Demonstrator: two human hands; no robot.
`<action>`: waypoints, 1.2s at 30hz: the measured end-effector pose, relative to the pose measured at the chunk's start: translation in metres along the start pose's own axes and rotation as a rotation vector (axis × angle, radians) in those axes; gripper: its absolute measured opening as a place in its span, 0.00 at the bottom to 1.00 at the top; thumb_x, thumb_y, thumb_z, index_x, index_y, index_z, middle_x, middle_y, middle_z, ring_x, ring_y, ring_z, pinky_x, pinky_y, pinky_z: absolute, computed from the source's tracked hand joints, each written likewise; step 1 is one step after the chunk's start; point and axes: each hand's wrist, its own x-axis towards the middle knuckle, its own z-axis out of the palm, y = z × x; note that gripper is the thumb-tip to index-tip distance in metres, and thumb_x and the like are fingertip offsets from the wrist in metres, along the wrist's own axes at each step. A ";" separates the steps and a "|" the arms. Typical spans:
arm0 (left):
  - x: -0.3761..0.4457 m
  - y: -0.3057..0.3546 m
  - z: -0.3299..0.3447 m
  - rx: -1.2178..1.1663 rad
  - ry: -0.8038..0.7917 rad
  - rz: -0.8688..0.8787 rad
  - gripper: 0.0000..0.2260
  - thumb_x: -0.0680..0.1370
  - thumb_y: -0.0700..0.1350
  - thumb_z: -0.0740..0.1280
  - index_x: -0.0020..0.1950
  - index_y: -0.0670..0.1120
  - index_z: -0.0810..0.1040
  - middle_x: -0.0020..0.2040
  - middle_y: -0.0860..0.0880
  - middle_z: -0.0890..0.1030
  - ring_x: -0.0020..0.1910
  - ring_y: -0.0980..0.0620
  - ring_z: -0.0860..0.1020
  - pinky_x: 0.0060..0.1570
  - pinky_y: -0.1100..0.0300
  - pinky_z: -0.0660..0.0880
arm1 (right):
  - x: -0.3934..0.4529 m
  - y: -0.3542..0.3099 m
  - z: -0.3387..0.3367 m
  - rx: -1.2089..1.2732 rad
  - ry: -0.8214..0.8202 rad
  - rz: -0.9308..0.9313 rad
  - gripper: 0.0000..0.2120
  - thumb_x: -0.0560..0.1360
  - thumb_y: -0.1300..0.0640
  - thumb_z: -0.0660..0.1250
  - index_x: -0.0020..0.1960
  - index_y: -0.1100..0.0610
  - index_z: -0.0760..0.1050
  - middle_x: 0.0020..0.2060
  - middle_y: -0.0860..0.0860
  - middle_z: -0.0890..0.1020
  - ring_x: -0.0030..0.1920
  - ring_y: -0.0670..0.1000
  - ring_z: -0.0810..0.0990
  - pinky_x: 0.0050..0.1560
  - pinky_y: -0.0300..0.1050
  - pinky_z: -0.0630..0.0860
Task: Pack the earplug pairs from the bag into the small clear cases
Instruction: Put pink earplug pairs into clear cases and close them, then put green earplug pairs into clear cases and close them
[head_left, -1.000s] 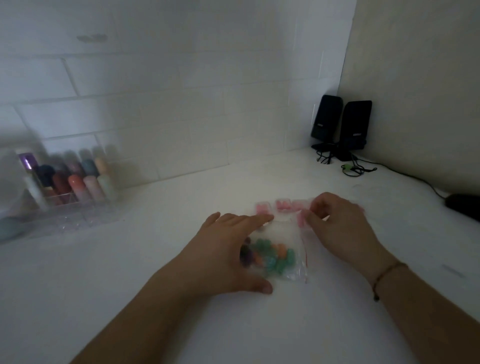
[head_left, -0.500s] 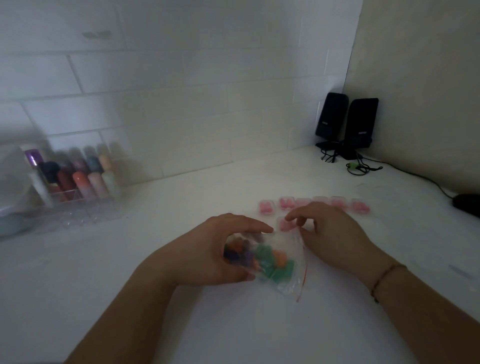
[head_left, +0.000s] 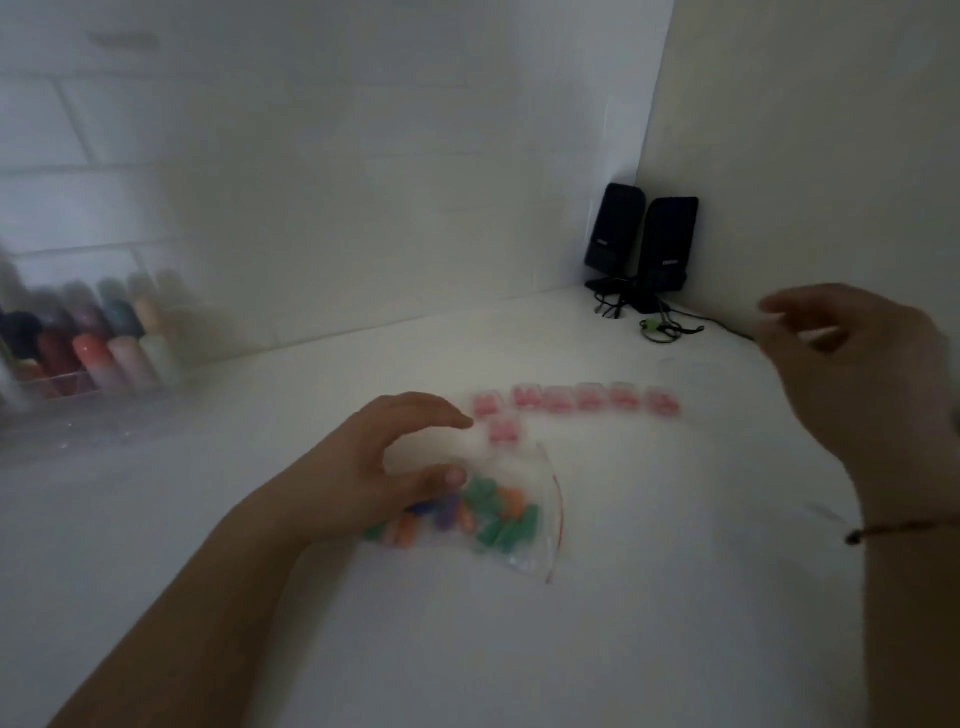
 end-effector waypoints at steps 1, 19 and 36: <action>-0.001 -0.001 0.001 0.015 -0.038 0.014 0.20 0.70 0.57 0.74 0.60 0.54 0.79 0.61 0.56 0.77 0.63 0.60 0.73 0.65 0.57 0.69 | 0.003 0.013 -0.007 -0.080 -0.013 0.051 0.06 0.72 0.50 0.69 0.48 0.48 0.81 0.37 0.42 0.81 0.34 0.40 0.76 0.42 0.38 0.71; 0.006 0.047 0.015 0.317 0.316 0.488 0.14 0.75 0.52 0.68 0.52 0.44 0.82 0.51 0.50 0.81 0.53 0.48 0.77 0.56 0.50 0.73 | 0.004 0.038 -0.012 0.043 -0.204 0.225 0.03 0.74 0.52 0.70 0.41 0.46 0.78 0.37 0.43 0.82 0.36 0.38 0.77 0.38 0.27 0.69; 0.061 0.126 0.135 0.298 -0.116 0.291 0.20 0.75 0.57 0.70 0.64 0.53 0.74 0.56 0.54 0.79 0.53 0.54 0.76 0.55 0.55 0.74 | -0.055 0.033 -0.054 0.089 -0.340 -0.054 0.05 0.73 0.55 0.70 0.46 0.46 0.81 0.34 0.39 0.79 0.35 0.39 0.76 0.34 0.28 0.69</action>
